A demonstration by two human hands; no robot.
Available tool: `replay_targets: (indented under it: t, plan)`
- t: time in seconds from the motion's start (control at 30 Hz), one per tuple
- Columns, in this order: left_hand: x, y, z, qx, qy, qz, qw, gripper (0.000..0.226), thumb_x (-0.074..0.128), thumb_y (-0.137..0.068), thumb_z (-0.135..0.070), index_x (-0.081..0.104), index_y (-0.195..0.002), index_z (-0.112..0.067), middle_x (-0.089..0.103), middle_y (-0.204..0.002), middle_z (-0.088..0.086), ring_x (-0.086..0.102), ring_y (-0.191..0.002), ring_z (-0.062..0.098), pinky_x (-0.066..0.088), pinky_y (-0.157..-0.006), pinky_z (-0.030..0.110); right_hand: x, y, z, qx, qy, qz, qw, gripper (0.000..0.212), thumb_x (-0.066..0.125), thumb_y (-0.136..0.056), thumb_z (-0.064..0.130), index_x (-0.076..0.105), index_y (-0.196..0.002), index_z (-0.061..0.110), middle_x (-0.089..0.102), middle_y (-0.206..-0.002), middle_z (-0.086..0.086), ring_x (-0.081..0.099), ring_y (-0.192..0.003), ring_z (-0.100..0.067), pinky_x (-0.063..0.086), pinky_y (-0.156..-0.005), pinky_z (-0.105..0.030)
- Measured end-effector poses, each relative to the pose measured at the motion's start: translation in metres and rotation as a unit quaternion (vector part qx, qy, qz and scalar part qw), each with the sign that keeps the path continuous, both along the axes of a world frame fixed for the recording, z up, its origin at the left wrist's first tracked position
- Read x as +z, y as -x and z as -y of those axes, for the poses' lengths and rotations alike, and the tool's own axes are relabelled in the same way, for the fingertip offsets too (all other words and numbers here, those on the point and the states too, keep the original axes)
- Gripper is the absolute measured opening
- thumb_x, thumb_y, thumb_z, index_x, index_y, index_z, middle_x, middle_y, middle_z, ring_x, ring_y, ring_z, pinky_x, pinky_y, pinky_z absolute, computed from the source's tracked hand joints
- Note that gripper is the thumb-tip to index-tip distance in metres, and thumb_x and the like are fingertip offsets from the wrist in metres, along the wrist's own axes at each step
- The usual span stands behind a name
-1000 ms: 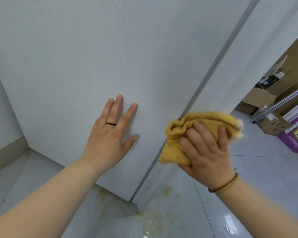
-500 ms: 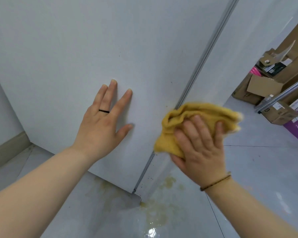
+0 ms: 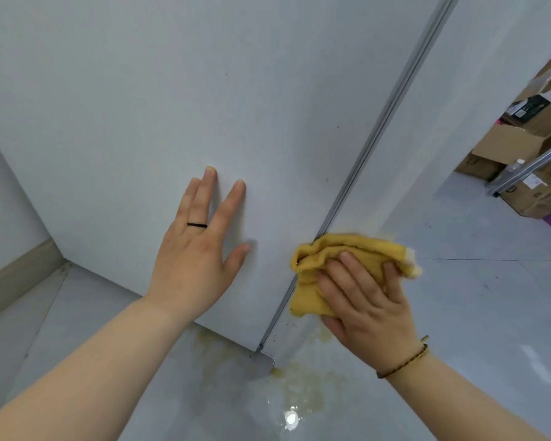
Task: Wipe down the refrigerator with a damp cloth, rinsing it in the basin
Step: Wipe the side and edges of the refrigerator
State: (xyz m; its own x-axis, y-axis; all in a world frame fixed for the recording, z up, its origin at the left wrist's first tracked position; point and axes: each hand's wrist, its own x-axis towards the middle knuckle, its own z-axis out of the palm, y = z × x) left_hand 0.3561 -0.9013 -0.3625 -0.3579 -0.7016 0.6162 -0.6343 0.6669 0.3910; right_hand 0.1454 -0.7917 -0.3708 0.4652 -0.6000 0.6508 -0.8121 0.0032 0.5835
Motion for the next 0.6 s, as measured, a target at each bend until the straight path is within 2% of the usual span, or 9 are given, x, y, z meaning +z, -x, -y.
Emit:
replay_targets:
  t: [0.07, 0.13, 0.2, 0.23, 0.33, 0.4, 0.47, 0.53, 0.6]
  plan:
    - [0.000, 0.002, -0.001, -0.010, -0.022, -0.018, 1.000, 0.066, 0.033, -0.080, -0.048, 0.013, -0.139, -0.027, 0.007, -0.146, 0.007, 0.005, -0.133, 0.021, 0.017, -0.101, 0.039, -0.028, -0.007, 0.007, -0.008, 0.006, 0.025, 1.000, 0.028, 0.037, -0.092, 0.035, 0.052, -0.109, 0.019, 0.046, -0.121, 0.001, 0.017, -0.140, -0.016, -0.001, -0.117, -0.042]
    - [0.001, 0.002, -0.001, -0.022, -0.031, -0.019, 0.999, 0.068, 0.032, -0.078, -0.051, 0.009, -0.139, -0.031, 0.002, -0.145, 0.001, 0.003, -0.134, 0.017, 0.015, -0.102, 0.036, -0.068, -0.015, 0.006, -0.022, -0.035, 0.052, 0.998, 0.024, 0.033, -0.092, 0.028, 0.051, -0.104, 0.018, 0.052, -0.117, 0.001, 0.030, -0.130, -0.018, 0.014, -0.114, -0.036]
    - [0.002, -0.003, -0.001, -0.025, -0.027, -0.008, 0.999, 0.068, 0.031, -0.078, -0.052, 0.009, -0.139, -0.032, 0.002, -0.146, -0.001, 0.004, -0.134, 0.016, 0.018, -0.101, 0.035, -0.109, -0.019, -0.003, -0.045, -0.135, 0.044, 0.989, 0.029, 0.022, -0.095, 0.016, 0.050, -0.103, 0.016, 0.066, -0.110, 0.001, 0.040, -0.121, -0.018, 0.032, -0.095, -0.032]
    - [0.002, -0.005, 0.000, -0.025, -0.025, 0.002, 0.999, 0.069, 0.032, -0.077, -0.051, 0.010, -0.140, -0.031, 0.003, -0.147, 0.001, 0.006, -0.134, 0.018, 0.020, -0.100, 0.035, -0.123, -0.018, -0.011, -0.071, -0.188, 0.027, 0.979, 0.037, 0.013, -0.096, 0.012, 0.049, -0.104, 0.016, 0.069, -0.107, 0.003, 0.041, -0.117, -0.016, 0.033, -0.089, -0.031]
    - [0.002, -0.007, 0.004, -0.020, -0.008, 0.022, 1.000, 0.068, 0.037, -0.078, -0.046, 0.016, -0.140, -0.025, 0.014, -0.149, 0.013, 0.012, -0.133, 0.023, 0.024, -0.097, 0.038, -0.126, -0.007, -0.020, -0.078, -0.225, -0.009, 0.971, 0.056, 0.002, -0.095, 0.005, 0.056, -0.108, 0.016, 0.069, -0.108, 0.003, 0.041, -0.113, -0.014, 0.028, -0.097, -0.034]
    - [-0.001, -0.008, 0.003, -0.019, -0.014, 0.021, 1.000, 0.070, 0.049, -0.080, -0.041, 0.016, -0.139, -0.025, 0.015, -0.149, 0.014, 0.012, -0.132, 0.023, 0.025, -0.097, 0.039, -0.104, 0.000, -0.020, -0.045, -0.210, -0.022, 0.976, 0.044, 0.009, -0.096, 0.008, 0.050, -0.112, 0.014, 0.066, -0.115, 0.001, 0.040, -0.118, -0.014, 0.026, -0.099, -0.033]
    - [-0.007, -0.010, 0.002, -0.018, -0.024, 0.025, 0.999, 0.076, 0.064, -0.080, -0.031, 0.017, -0.139, -0.026, 0.015, -0.149, 0.014, 0.014, -0.132, 0.023, 0.025, -0.096, 0.040, -0.081, 0.004, -0.018, -0.004, -0.171, -0.013, 0.985, 0.031, 0.027, -0.093, 0.014, 0.047, -0.117, 0.014, 0.058, -0.127, 0.000, 0.035, -0.127, -0.017, 0.029, -0.097, -0.031]
    - [-0.016, -0.013, 0.000, -0.014, -0.024, 0.030, 0.999, 0.080, 0.070, -0.077, -0.024, 0.019, -0.139, -0.025, 0.018, -0.149, 0.016, 0.017, -0.131, 0.024, 0.027, -0.096, 0.041, -0.069, 0.002, -0.015, -0.008, -0.126, -0.004, 0.992, 0.034, 0.042, -0.087, 0.022, 0.047, -0.120, 0.016, 0.045, -0.132, 0.001, 0.026, -0.132, -0.016, 0.018, -0.110, -0.035]
    - [-0.026, -0.013, -0.002, -0.012, -0.034, 0.034, 0.999, 0.085, 0.074, -0.074, -0.017, 0.019, -0.139, -0.024, 0.017, -0.148, 0.015, 0.017, -0.130, 0.022, 0.028, -0.095, 0.041, -0.081, 0.000, -0.008, -0.016, -0.094, 0.015, 0.995, 0.032, 0.039, -0.088, 0.020, 0.048, -0.118, 0.017, 0.042, -0.129, 0.002, 0.023, -0.131, -0.016, 0.004, -0.115, -0.040]
